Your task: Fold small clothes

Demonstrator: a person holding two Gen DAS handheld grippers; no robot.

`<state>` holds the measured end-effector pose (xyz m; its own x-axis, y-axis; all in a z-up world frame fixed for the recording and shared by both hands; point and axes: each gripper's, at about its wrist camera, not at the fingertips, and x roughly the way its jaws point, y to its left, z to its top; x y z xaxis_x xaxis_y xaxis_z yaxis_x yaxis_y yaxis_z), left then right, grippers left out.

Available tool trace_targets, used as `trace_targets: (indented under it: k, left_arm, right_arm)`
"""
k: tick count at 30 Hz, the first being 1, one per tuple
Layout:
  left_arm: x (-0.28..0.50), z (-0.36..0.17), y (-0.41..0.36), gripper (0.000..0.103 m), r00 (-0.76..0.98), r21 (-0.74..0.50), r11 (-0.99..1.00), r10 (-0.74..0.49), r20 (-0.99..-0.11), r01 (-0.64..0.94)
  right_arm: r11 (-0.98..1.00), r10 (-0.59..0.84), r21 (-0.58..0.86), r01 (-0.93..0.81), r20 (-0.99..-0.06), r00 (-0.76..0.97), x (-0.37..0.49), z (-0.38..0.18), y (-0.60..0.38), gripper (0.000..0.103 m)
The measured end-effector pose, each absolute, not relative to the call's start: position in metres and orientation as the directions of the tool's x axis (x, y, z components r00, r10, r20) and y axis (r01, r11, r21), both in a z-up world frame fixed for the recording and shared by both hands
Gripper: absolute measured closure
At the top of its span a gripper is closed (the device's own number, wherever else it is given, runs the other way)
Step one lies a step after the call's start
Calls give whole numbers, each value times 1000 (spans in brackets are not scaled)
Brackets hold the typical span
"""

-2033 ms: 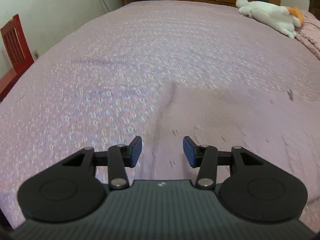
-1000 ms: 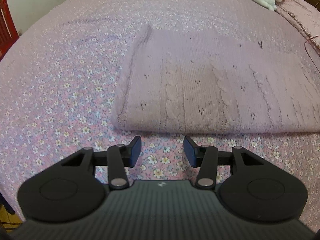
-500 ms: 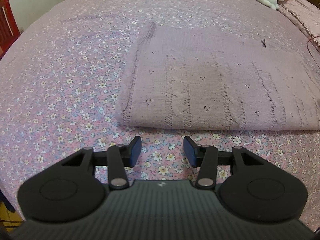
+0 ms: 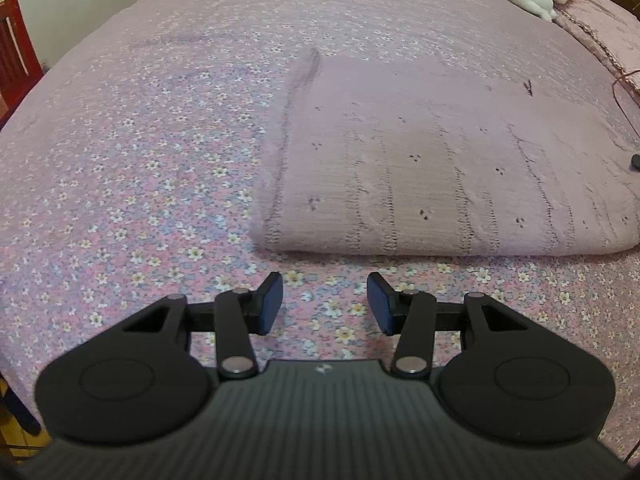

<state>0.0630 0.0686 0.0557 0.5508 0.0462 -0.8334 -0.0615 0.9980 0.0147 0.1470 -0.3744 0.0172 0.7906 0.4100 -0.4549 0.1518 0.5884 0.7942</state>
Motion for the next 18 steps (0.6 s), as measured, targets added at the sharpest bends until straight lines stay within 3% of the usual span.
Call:
trace_targets:
  k: [5, 18]
  left_arm:
    - [63, 63, 80, 54, 562, 36, 997, 72, -824, -74]
    - [66, 87, 115, 54, 610, 49, 992, 109, -785, -113]
  right_arm:
    - [730, 376, 679, 81, -498, 781, 154, 56, -349, 70]
    - [779, 504, 600, -180, -430, 750, 165, 142, -245, 76]
